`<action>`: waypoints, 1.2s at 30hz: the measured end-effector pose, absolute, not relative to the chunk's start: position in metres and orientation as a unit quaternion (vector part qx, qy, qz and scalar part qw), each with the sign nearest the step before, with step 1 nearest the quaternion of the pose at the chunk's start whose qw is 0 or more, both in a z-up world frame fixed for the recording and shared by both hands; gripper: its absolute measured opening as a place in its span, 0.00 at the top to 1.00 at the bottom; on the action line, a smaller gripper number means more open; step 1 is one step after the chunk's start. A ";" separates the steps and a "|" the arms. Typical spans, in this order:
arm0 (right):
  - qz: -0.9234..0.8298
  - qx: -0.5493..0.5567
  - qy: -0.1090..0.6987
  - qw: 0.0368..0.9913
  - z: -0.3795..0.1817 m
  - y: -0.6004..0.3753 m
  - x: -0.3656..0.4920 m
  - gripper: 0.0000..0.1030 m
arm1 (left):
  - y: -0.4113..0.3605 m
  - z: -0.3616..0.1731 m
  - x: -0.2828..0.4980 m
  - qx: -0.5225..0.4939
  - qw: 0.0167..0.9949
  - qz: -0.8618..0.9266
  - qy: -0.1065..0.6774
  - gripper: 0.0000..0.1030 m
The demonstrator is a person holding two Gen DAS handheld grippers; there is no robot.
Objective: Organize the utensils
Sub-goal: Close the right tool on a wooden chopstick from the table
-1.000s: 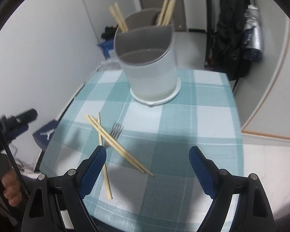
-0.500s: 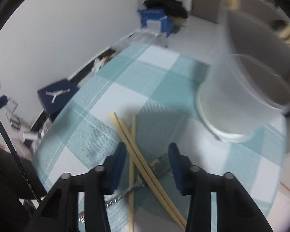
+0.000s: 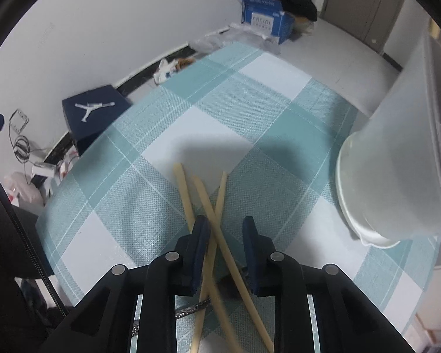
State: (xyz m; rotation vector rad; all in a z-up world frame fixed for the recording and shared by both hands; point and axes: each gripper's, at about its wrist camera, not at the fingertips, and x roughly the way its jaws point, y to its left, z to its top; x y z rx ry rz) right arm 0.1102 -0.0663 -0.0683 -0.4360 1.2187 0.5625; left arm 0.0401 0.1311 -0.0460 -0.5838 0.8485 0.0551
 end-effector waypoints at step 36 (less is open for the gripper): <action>0.190 -0.159 0.590 0.769 -0.059 -0.163 0.083 0.78 | 0.108 -0.059 0.041 -0.236 0.868 0.047 0.434 0.01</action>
